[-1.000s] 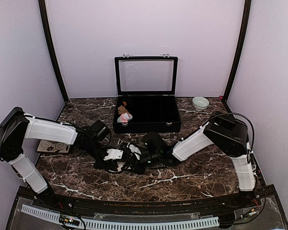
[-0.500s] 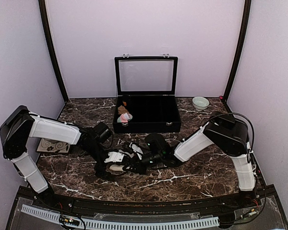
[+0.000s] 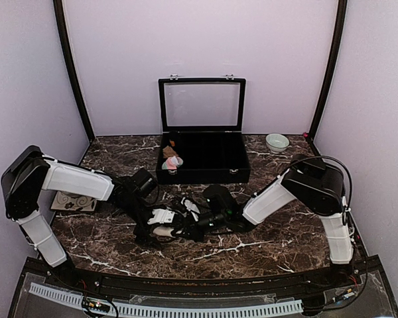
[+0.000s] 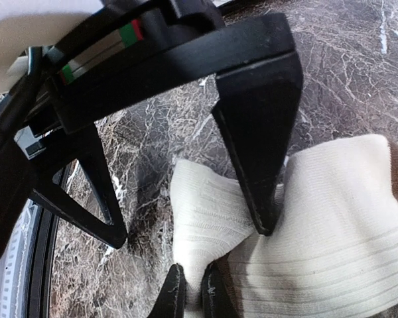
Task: Roll the socks
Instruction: Roll the sock at the center of the board.
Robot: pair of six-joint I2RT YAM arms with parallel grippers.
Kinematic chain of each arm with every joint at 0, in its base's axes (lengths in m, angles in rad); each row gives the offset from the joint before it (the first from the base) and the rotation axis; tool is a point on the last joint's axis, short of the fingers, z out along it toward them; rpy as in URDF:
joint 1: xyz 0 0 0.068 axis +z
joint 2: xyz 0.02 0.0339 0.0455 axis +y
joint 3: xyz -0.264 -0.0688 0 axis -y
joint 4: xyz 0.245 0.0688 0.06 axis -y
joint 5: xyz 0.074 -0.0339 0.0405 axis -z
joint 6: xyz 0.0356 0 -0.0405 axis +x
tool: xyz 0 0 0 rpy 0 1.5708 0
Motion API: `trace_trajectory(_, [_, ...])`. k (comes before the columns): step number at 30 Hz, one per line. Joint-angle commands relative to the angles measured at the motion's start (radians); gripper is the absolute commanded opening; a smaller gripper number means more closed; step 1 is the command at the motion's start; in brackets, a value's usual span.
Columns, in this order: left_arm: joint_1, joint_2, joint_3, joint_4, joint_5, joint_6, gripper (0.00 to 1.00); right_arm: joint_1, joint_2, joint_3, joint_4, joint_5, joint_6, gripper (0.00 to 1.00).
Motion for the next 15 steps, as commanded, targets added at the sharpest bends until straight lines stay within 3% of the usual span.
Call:
trace_trajectory(1, [0.005, 0.04, -0.041, -0.085, -0.119, -0.037, 0.99, -0.011, 0.089, -0.098, -0.338, 0.056, -0.004, 0.0])
trace_trajectory(3, [0.005, 0.06, -0.023, -0.114, -0.112, -0.044, 0.98, -0.011, 0.088, -0.093, -0.341, 0.053, -0.003, 0.0])
trace_trajectory(8, [0.005, 0.115, 0.017, -0.162, -0.093, -0.047, 0.57, -0.011, 0.092, -0.096, -0.347, 0.051, -0.004, 0.0])
trace_trajectory(11, [0.005, 0.117, 0.018, -0.159, -0.092, -0.051, 0.44, -0.011, 0.088, -0.106, -0.347, 0.053, -0.007, 0.0])
trace_trajectory(15, [0.004, 0.115, 0.015, -0.151, -0.105, -0.051, 0.18, -0.011, 0.078, -0.117, -0.347, 0.056, -0.01, 0.0])
